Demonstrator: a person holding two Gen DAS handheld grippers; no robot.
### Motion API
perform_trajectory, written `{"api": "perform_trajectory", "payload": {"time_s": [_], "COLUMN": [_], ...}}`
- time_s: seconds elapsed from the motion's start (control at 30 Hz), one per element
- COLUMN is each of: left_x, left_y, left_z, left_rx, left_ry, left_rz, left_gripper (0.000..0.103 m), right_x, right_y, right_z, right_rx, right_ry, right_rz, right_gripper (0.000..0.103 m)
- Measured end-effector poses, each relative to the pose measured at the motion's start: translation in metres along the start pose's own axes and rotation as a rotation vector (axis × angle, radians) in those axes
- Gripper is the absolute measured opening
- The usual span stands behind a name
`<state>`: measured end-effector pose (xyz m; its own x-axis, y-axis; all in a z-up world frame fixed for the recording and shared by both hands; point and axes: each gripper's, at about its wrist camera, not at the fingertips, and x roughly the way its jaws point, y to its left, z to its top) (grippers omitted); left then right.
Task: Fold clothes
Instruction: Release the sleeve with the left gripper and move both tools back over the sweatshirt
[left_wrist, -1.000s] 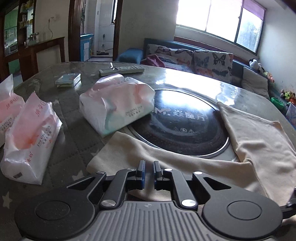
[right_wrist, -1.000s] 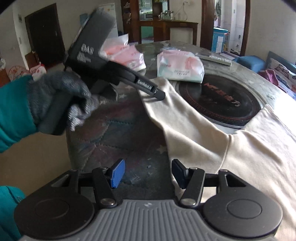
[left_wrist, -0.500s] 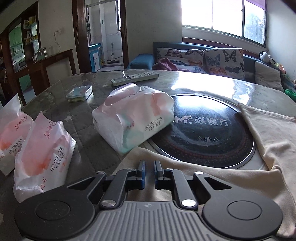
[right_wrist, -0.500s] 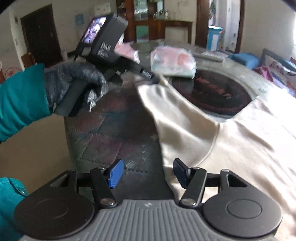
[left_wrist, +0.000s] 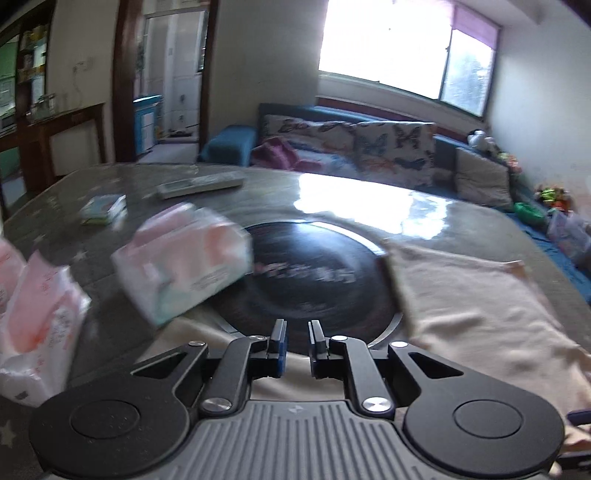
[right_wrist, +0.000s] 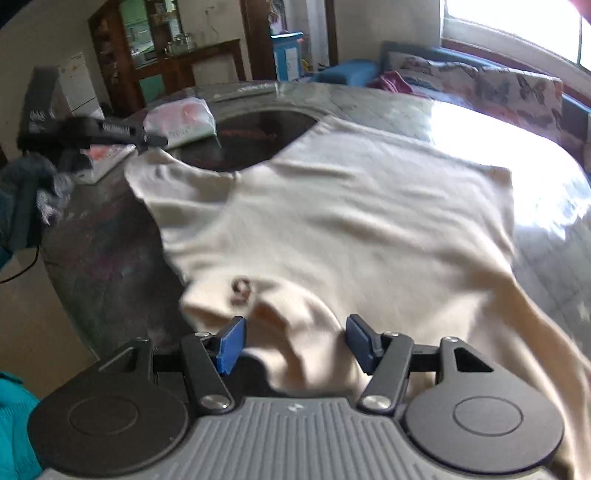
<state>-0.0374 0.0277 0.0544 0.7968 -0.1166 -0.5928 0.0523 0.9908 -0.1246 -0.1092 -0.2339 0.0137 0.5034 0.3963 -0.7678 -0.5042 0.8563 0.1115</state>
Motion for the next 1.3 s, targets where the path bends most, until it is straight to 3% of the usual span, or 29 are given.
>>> {"api": "perform_trajectory", "payload": {"time_s": [0.07, 0.2, 0.27, 0.53, 0.73, 0.97, 1.03, 1.13, 1.17, 1.2, 1.3], "left_x": [-0.002, 0.0, 0.005, 0.025, 0.023, 0.02, 0.021, 0.024, 0.025, 0.025, 0.024], "left_y": [-0.019, -0.056, -0.075, -0.148, -0.204, -0.235, -0.237, -0.239, -0.24, -0.24, -0.242], "left_z": [0.003, 0.004, 0.002, -0.021, -0.049, -0.068, -0.071, -0.072, -0.072, -0.072, -0.072], "left_rx": [0.022, 0.063, 0.088, 0.212, 0.387, 0.467, 0.47, 0.471, 0.474, 0.479, 0.486], "left_ry": [-0.005, -0.004, 0.01, 0.102, 0.127, 0.145, 0.156, 0.165, 0.166, 0.165, 0.166], "left_rz": [-0.057, -0.16, -0.2, -0.338, -0.415, -0.452, -0.451, -0.444, -0.443, -0.443, -0.441], "left_gripper": [0.014, 0.03, 0.03, 0.03, 0.03, 0.03, 0.03, 0.03, 0.03, 0.03, 0.031], "right_x": [-0.007, -0.025, -0.034, -0.062, -0.083, -0.108, -0.111, -0.114, -0.115, -0.115, -0.112], "right_y": [-0.001, -0.014, -0.023, -0.071, -0.108, -0.151, -0.156, -0.16, -0.161, -0.162, -0.165], "right_z": [-0.003, -0.008, -0.012, -0.054, -0.085, -0.121, -0.131, -0.14, -0.142, -0.141, -0.13], "right_rx": [-0.016, 0.051, 0.093, 0.255, 0.377, 0.517, 0.547, 0.579, 0.584, 0.579, 0.525], "right_ry": [-0.004, -0.065, -0.092, -0.102, -0.108, -0.114, -0.108, -0.123, -0.13, -0.132, -0.12], "right_rz": [0.003, 0.002, -0.023, -0.279, -0.472, -0.697, -0.712, -0.684, -0.674, -0.669, -0.695], "right_gripper": [0.062, 0.062, 0.062, 0.061, 0.056, 0.055, 0.054, 0.04, 0.033, 0.019, 0.009]}}
